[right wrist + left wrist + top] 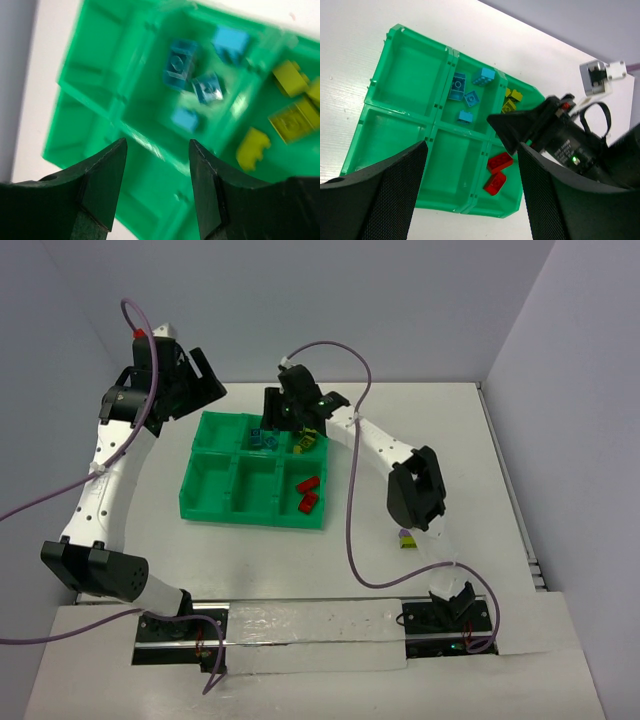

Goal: Sort the legos into containers by color

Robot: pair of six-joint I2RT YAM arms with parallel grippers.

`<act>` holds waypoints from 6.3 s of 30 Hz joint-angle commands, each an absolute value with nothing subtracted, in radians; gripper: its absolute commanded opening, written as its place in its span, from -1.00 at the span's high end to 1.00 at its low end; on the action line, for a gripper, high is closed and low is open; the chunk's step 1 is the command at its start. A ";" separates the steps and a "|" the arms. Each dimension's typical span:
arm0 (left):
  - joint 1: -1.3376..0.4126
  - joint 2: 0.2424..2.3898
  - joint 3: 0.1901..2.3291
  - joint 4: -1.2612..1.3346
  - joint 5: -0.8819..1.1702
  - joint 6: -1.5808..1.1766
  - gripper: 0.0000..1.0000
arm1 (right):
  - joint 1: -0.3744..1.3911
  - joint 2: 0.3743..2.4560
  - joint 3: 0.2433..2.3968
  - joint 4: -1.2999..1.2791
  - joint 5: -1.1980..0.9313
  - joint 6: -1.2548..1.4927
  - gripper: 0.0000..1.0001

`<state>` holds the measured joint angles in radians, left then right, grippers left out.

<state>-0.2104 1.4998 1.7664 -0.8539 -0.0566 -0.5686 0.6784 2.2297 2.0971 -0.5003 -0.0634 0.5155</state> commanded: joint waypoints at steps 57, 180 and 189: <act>-0.293 1.508 1.718 -0.743 0.061 -0.578 -0.58 | 0.296 1.112 0.500 -0.386 0.234 1.037 0.05; -0.425 1.563 1.069 0.869 1.194 -1.397 1.00 | 0.310 1.341 1.201 -0.002 -0.899 0.755 -0.50; -0.422 1.585 1.074 0.958 1.193 -1.459 1.00 | 0.324 1.354 1.156 0.191 -1.002 0.839 -0.21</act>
